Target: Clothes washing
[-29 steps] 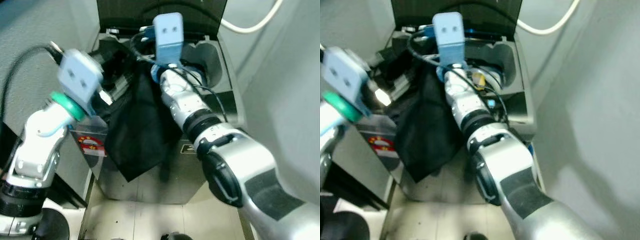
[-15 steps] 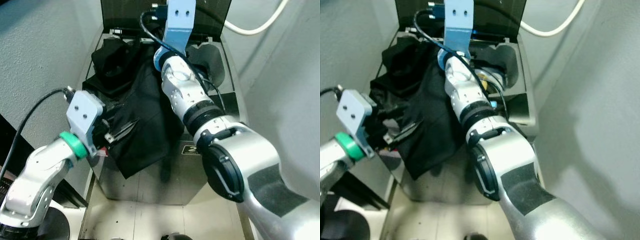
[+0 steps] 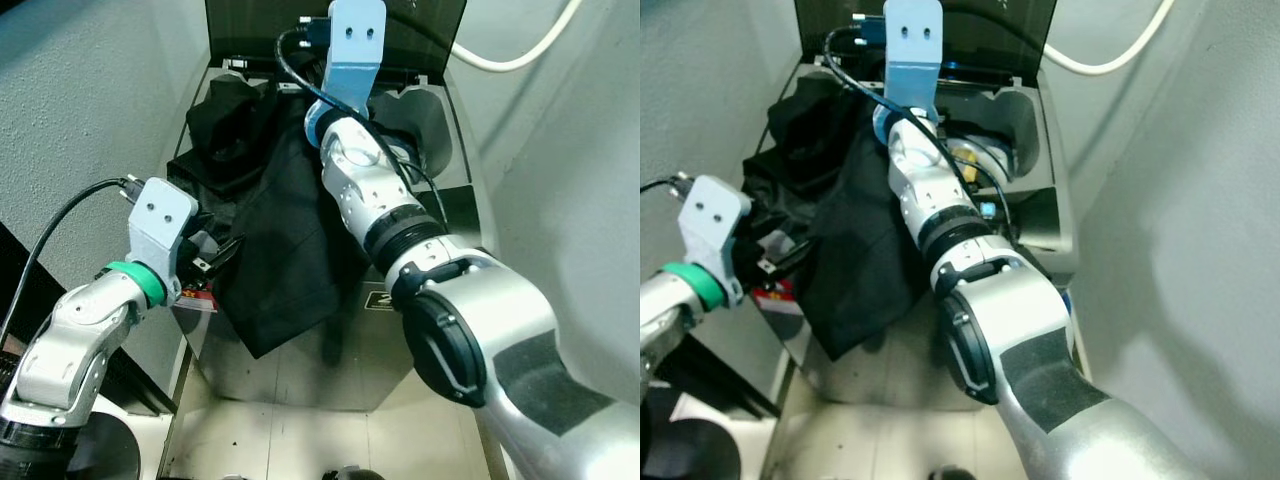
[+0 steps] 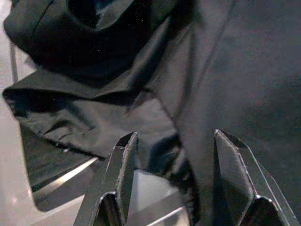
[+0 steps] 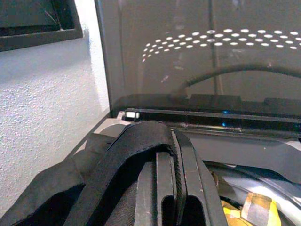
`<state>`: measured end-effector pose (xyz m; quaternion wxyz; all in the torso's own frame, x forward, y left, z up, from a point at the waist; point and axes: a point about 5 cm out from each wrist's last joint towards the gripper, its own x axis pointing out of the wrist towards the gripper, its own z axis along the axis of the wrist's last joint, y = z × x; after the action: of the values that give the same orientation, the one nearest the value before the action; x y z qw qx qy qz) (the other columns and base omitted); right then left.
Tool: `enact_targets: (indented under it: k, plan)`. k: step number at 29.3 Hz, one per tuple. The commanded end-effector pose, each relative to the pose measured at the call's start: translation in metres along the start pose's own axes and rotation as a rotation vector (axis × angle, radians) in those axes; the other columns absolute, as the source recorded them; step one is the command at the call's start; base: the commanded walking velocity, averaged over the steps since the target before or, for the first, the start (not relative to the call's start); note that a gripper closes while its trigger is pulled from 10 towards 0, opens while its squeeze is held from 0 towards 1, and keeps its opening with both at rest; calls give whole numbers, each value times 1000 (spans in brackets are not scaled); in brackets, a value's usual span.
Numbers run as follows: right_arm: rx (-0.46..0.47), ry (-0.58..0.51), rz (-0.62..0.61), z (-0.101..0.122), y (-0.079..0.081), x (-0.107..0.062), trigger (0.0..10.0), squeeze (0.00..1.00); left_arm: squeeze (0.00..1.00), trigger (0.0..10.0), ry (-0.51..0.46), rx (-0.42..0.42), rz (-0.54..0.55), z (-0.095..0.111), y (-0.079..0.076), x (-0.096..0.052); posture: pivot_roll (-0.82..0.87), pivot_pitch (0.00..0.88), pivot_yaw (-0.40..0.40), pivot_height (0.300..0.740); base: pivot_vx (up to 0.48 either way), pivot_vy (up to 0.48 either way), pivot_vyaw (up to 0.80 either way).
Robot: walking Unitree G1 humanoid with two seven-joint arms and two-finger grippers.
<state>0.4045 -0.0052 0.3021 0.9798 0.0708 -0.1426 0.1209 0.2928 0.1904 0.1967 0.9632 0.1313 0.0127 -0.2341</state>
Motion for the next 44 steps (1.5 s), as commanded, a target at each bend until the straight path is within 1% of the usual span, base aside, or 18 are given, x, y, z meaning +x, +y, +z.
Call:
enact_targets:
  k: [1, 5, 6, 7, 8, 9, 10, 11, 18, 23, 27, 29, 34, 38, 39, 40, 42, 44]
  plan:
    - [-1, -9, -8, 2, -2, 1, 10000, 0, 0, 10000, 47, -14, 31, -8, 4, 2, 79, 0, -9, 740, 0, 0, 0]
    - [2, -8, -9, 2, -2, 1, 10000, 0, 0, 10000, 81, -4, 33, -16, 8, 7, 75, 1, -8, 740, 0, 0, 0]
    - [2, -8, -9, 2, -3, 1, 10000, 0, 0, 9569, 88, 14, 36, -17, 9, 8, 73, 2, -7, 740, 0, 0, 0]
    - [2, -8, -9, 2, -3, 1, 10000, 0, 0, 9569, 88, 14, 36, -17, 9, 8, 73, 2, -7, 740, 0, 0, 0]
    - [2, -8, -10, 2, -3, 1, 10000, 0, 0, 6471, 91, 29, 38, -18, 10, 9, 72, 2, -7, 740, 0, 0, 0]
    - [2, -8, -10, 2, -3, 1, 10000, 0, 0, 6471, 91, 29, 38, -18, 10, 9, 72, 2, -7, 740, 0, 0, 0]
    - [3, -7, -11, 1, -3, 1, 10000, 0, 0, 2196, 96, 51, 42, -19, 11, 10, 72, 4, -5, 740, 0, 0, 0]
    - [4, -7, -13, 1, -4, 1, 10000, 0, 0, 0, 98, 63, 41, -20, 12, 11, 71, 4, -4, 740, 0, 0, 0]
    - [8, -6, -18, 1, -5, 0, 10000, 0, 0, 0, 87, 109, 27, -19, 12, 12, 70, 8, -3, 740, 0, 0, 0]
    - [9, -5, -18, 1, -5, 0, 10000, 0, 0, 0, 77, 122, 23, -17, 11, 13, 70, 8, -3, 740, 0, 0, 0]
    - [17, -10, -19, 1, -5, 0, 10000, 0, 0, 0, 29, 172, 19, -10, 10, 15, 68, 9, -1, 740, 0, 0, 0]
    - [17, -10, -19, 1, -5, 0, 10000, 0, 0, 0, 29, 172, 19, -10, 10, 15, 68, 9, -1, 740, 0, 0, 0]
    - [41, -34, -13, 6, -5, 1, 10000, 0, 0, 0, -26, 200, 14, -1, 9, 17, 67, 10, 0, 740, 0, 0, 0]
    - [70, -99, 80, 17, 1, 2, 10000, 0, 0, 0, -109, 239, 21, 13, 8, 19, 63, 13, -1, 740, 0, 0, 0]
    - [70, -99, 80, 17, 1, 2, 10000, 0, 0, 0, -109, 239, 21, 13, 8, 19, 63, 13, -1, 740, 0, 0, 0]
    - [73, -133, 129, 22, 4, 2, 10000, 0, 0, 0, -157, 261, 24, 22, 7, 20, 58, 16, -1, 740, 0, 0, 0]
    - [73, -133, 129, 22, 4, 2, 10000, 0, 0, 0, -157, 261, 24, 22, 7, 20, 58, 16, -1, 740, 0, 0, 0]
    - [83, -208, 241, 32, 8, -1, 10000, 0, 0, 0, -273, 328, 37, 46, 3, 25, 48, 16, 0, 740, 0, 0, 0]
